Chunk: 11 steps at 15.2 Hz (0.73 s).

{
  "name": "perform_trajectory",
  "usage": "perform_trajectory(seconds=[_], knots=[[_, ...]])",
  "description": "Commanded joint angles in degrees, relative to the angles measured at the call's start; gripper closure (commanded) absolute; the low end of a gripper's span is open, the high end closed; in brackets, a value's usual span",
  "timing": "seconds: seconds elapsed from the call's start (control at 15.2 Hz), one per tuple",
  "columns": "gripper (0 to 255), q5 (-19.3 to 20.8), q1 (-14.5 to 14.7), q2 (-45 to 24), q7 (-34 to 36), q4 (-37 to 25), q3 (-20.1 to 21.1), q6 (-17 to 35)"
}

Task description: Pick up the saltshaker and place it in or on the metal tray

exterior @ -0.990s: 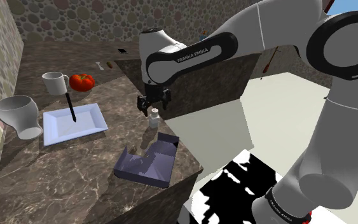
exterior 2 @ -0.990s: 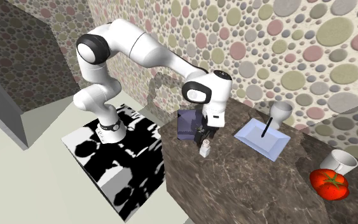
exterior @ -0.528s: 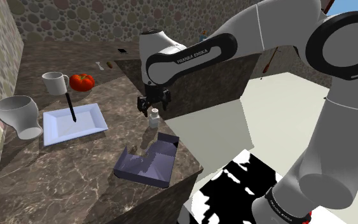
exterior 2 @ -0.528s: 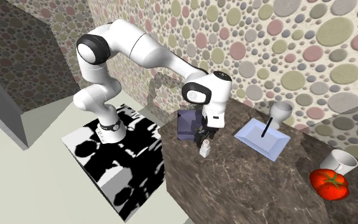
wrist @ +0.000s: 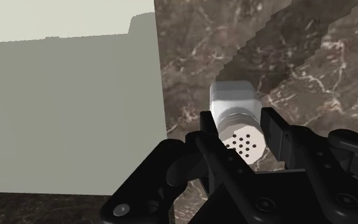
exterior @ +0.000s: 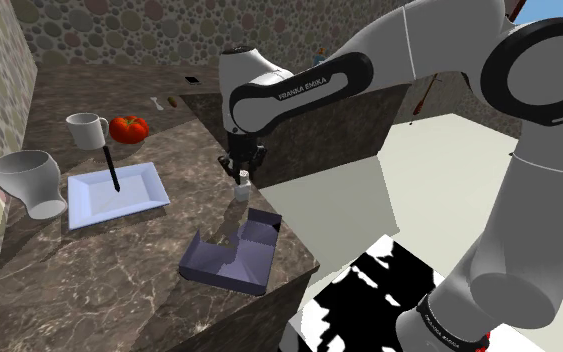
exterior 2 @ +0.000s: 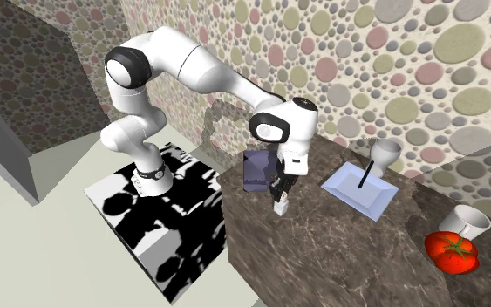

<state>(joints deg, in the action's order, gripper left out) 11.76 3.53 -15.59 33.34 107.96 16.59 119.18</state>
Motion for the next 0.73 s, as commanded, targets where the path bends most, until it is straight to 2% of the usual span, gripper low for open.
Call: perform_trajectory(seconds=[0.0, 0.66], knots=[[255, 0.0, 0.0, 0.0, 0.0, 0.0, 0.0, 0.0], [255, -1.3, -0.2, 2.7, -1.3, -3.5, 0.4, -6.0]])
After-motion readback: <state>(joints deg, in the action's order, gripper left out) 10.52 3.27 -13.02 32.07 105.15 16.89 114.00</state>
